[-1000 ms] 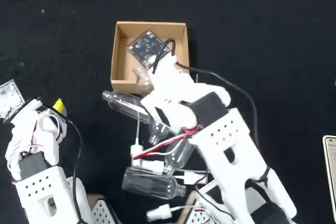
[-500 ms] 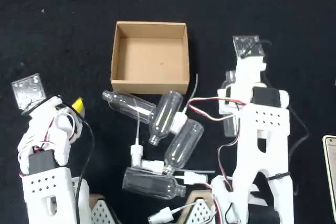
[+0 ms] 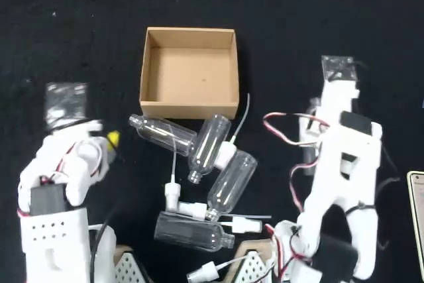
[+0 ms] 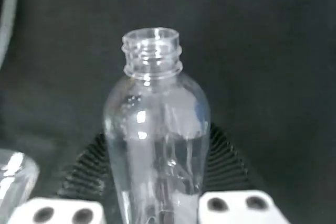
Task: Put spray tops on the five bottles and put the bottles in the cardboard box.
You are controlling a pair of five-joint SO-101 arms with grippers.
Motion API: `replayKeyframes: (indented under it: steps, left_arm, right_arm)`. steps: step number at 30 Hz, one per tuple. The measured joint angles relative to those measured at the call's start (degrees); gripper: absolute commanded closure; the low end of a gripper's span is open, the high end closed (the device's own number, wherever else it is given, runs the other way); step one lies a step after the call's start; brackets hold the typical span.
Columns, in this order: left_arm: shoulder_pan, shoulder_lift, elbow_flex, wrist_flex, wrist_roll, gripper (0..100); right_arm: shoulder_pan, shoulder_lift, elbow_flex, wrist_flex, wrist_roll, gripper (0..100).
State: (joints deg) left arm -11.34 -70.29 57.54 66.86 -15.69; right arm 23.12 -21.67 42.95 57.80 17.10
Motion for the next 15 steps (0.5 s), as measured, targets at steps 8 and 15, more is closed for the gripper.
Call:
replayKeyframes:
  steps: [8,15]
  left_arm:
    - [26.6,17.1,-18.7,19.8,-11.1,76]
    - [48.1,22.9,-18.9,20.7,-11.2,76]
  right_arm:
    - [9.2,2.3,0.0,-1.8,1.5,92.3]
    - [14.5,2.3,0.0,-1.8,4.3,92.3]
